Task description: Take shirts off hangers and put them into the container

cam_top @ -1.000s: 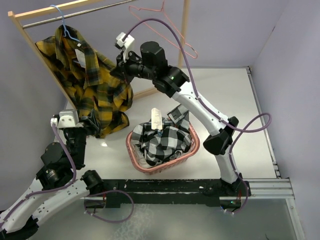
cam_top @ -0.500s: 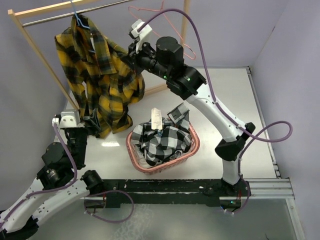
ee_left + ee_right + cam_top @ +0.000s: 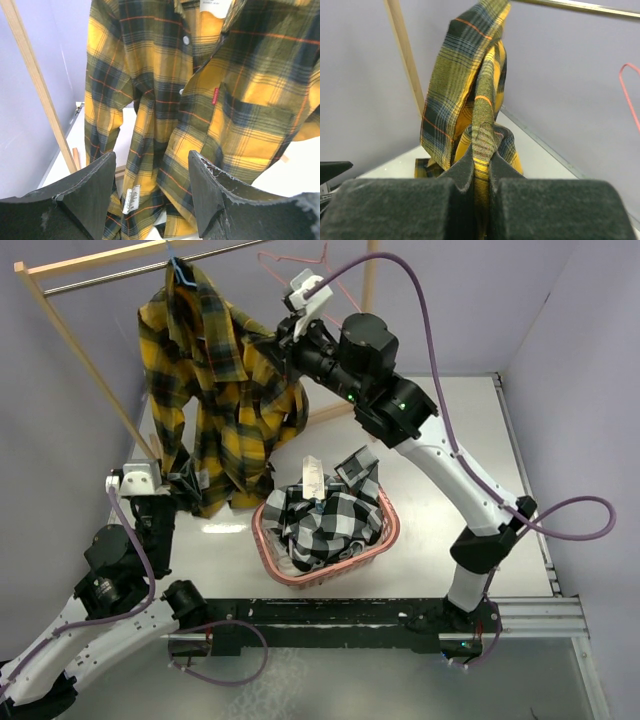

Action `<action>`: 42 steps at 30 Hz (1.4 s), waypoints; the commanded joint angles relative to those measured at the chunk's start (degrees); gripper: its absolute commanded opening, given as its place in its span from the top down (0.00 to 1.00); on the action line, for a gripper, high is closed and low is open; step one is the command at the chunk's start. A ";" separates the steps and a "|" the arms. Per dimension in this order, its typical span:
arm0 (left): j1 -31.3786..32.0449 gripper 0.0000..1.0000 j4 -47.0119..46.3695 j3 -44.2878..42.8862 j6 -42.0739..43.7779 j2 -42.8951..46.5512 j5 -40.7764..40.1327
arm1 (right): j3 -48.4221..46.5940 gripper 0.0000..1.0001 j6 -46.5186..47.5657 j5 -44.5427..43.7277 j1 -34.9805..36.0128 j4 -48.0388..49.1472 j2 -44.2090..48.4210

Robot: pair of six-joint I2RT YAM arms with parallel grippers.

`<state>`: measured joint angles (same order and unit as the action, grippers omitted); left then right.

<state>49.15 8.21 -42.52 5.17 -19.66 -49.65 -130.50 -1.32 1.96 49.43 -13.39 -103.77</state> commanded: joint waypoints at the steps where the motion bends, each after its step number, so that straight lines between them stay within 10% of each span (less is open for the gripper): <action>1: -0.28 0.37 -1.94 -0.02 0.79 -0.01 0.89 | 0.83 1.00 0.00 -2.42 -0.47 11.63 6.53; 9: -0.28 0.36 -1.89 -0.03 0.87 -0.02 0.86 | -8.41 0.98 0.26 0.78 -0.47 -5.71 0.59; 17: -0.28 0.36 -1.97 -0.02 0.81 0.36 1.06 | 7.82 1.00 -0.16 -0.52 -0.47 -1.20 7.68; 29: -0.28 0.36 -1.97 -0.02 0.76 0.35 0.88 | 3.06 0.45 2.98 -0.46 -0.39 -8.62 5.78; 42: -0.28 0.36 -1.91 0.01 0.88 0.33 0.69 | -15.85 0.52 6.68 -0.31 -0.36 -16.01 -6.04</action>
<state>49.15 8.21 -42.50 5.19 -19.59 -49.47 -144.88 3.73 0.99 49.10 -27.86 -107.35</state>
